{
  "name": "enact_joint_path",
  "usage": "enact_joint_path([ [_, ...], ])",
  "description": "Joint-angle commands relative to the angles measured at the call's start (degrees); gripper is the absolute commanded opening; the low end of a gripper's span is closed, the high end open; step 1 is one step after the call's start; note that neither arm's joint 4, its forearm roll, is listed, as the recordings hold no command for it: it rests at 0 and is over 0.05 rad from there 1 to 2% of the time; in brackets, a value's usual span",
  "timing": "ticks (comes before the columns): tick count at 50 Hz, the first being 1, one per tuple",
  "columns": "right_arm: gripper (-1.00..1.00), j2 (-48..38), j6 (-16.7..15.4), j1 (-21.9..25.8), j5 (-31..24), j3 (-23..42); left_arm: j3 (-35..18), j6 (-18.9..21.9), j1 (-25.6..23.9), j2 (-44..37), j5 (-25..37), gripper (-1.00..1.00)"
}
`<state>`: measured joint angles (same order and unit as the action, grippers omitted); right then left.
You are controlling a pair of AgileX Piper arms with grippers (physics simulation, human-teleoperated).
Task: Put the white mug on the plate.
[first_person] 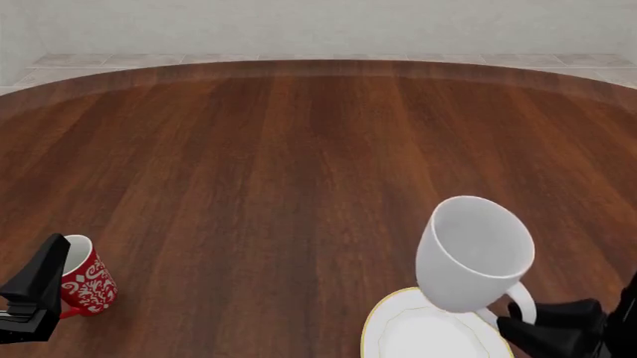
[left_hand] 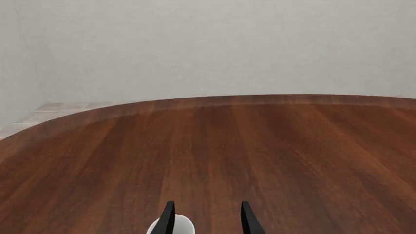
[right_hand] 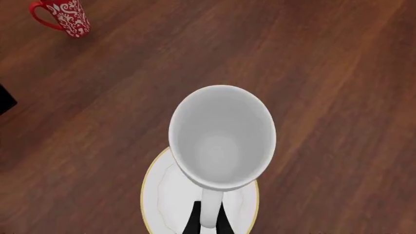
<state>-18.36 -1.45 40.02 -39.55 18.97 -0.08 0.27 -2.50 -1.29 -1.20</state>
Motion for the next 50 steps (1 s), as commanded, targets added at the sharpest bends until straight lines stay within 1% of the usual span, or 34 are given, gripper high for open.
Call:
enact_joint_path([
  [1,-1.0,1.16,0.91,0.71,-1.45,-0.31,-0.03,0.01,-0.03,0.21,0.21,1.0],
  [26,-1.0,1.4,1.14,1.14,-2.79,-1.76,-0.03,0.02,-0.03,0.23,0.21,1.0],
  [50,-1.0,-2.1,2.7,2.46,1.14,-4.52,-0.03,0.02,-0.03,0.22,0.21,1.0],
])
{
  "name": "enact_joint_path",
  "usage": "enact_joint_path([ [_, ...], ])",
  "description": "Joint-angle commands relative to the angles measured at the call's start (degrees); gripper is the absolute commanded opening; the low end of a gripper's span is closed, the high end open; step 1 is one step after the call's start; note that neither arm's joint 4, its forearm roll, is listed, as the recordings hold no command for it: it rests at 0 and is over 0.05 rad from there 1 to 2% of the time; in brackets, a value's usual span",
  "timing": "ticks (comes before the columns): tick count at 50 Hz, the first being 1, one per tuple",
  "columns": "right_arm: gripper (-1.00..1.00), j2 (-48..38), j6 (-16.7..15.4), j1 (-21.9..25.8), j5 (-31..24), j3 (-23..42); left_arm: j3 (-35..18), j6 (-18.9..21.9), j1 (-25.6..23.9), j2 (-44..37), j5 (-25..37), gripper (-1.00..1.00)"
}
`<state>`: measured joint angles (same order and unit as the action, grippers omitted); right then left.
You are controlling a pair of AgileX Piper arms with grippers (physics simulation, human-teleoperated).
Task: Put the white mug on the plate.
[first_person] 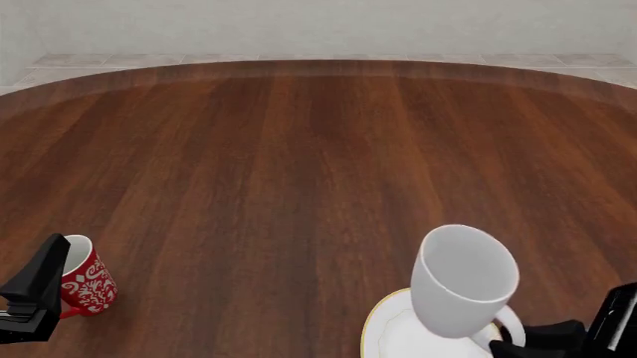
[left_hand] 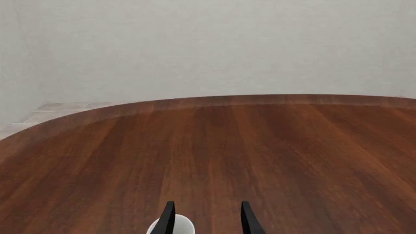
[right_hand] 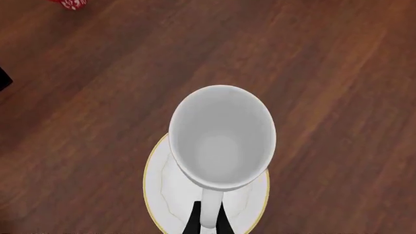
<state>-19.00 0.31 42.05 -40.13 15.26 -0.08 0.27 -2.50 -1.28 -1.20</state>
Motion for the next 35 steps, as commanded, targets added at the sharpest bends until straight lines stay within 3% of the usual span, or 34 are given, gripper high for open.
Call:
enact_joint_path([
  [1,-1.0,-1.72,1.01,0.5,1.98,-0.93,-0.03,0.03,-0.04,0.22,0.21,1.0],
  [20,-1.0,-6.24,2.57,1.35,7.3,-3.86,-0.03,0.02,-0.03,0.24,0.22,1.0],
  [35,-1.0,-7.04,3.18,0.44,8.34,-5.86,-0.03,0.01,-0.04,0.23,0.21,1.0],
])
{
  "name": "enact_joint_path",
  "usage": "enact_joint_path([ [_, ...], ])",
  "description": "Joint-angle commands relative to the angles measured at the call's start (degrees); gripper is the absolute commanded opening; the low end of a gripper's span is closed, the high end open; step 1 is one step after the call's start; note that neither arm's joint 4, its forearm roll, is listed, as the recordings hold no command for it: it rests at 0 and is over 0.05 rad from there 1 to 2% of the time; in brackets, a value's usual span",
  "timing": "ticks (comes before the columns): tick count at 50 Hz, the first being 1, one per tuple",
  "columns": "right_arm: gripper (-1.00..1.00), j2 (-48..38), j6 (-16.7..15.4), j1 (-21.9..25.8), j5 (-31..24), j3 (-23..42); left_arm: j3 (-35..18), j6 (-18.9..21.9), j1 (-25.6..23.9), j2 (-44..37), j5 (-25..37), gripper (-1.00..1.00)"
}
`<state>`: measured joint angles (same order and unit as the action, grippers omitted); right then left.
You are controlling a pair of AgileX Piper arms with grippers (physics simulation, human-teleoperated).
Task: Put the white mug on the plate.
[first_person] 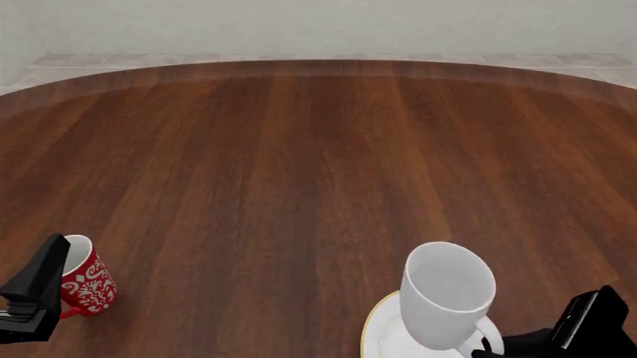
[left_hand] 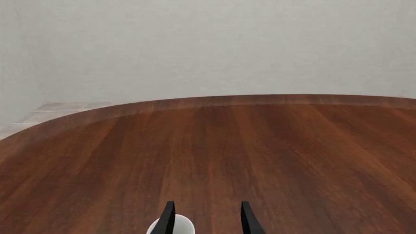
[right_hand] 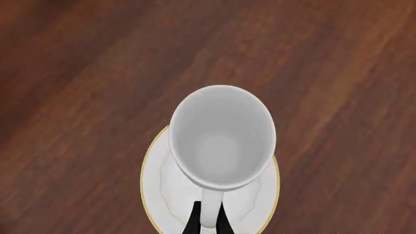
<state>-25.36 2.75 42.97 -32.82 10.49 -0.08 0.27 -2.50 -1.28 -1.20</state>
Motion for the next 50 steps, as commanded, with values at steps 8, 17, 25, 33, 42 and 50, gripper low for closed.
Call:
enact_joint_path([
  [8,-1.0,-3.2,0.92,-0.49,3.35,-2.38,-0.03,0.01,-0.03,0.24,0.22,1.0],
  [17,-1.0,-7.03,0.79,-0.64,6.29,-2.98,-0.03,0.02,-0.02,0.22,0.21,1.0],
  [25,-1.0,-8.57,0.68,-0.58,7.3,-2.98,-0.03,0.01,-0.03,0.2,0.2,1.0],
  [33,-1.0,-8.5,0.77,-0.64,6.99,-3.09,-0.03,0.02,-0.03,0.22,0.21,1.0],
  [42,-1.0,-7.14,1.18,-1.0,5.25,-2.69,-0.03,0.02,-0.03,0.21,0.21,1.0],
  [50,1.0,-7.17,0.91,-1.08,5.26,-2.74,-0.03,0.01,-0.02,0.21,0.21,1.0],
])
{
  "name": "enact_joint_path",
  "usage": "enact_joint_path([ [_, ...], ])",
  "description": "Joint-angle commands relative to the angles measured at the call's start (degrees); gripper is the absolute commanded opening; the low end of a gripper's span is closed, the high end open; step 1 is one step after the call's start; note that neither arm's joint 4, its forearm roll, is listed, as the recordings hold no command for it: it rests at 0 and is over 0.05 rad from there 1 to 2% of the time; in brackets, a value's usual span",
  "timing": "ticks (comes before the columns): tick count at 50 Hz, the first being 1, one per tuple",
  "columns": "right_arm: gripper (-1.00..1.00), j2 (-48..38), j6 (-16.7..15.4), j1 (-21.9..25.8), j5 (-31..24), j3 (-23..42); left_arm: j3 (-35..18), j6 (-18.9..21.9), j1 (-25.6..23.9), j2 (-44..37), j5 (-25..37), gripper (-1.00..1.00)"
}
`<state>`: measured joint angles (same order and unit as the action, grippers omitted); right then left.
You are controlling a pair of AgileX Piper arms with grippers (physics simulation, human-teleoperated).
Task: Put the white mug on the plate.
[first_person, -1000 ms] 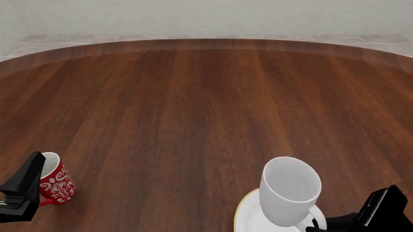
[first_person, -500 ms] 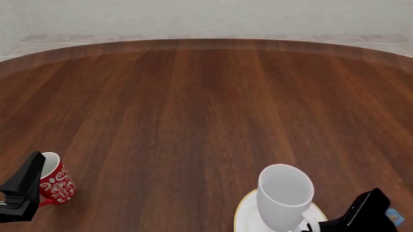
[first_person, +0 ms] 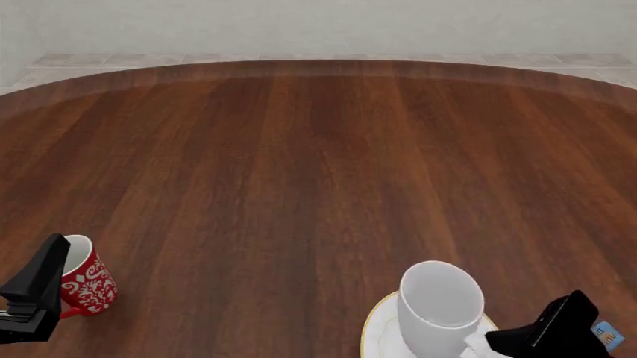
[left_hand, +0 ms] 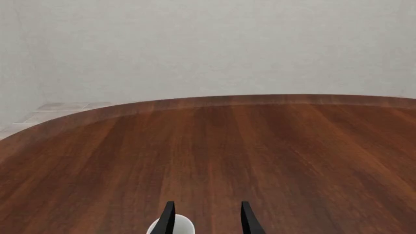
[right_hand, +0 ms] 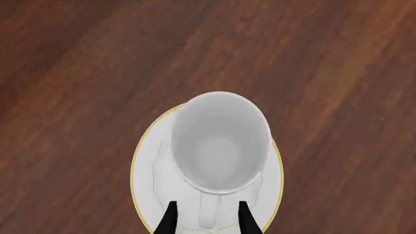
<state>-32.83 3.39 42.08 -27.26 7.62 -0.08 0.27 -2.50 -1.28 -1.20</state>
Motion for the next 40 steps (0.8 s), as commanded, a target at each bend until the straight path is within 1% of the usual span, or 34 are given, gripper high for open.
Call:
enact_joint_path([
  [1,1.0,0.28,0.29,-0.21,-0.28,0.12,-0.03,0.01,-0.02,0.21,0.21,1.0],
  [15,1.0,-0.15,0.14,-0.4,0.56,-0.28,-0.03,0.01,-0.04,0.22,0.21,1.0],
  [21,1.0,0.5,-0.26,-0.72,-0.34,0.03,-0.03,0.01,-0.03,0.22,0.21,1.0],
  [24,1.0,1.59,-0.5,-0.91,-1.93,0.69,-0.03,0.04,-0.04,0.21,0.21,1.0],
  [31,1.0,7.36,-1.96,-2.08,-9.25,3.61,-0.03,0.02,-0.03,0.22,0.21,1.0],
  [40,1.0,12.8,-3.53,-3.36,-16.34,7.32,-0.03,0.02,-0.04,0.23,0.21,1.0],
])
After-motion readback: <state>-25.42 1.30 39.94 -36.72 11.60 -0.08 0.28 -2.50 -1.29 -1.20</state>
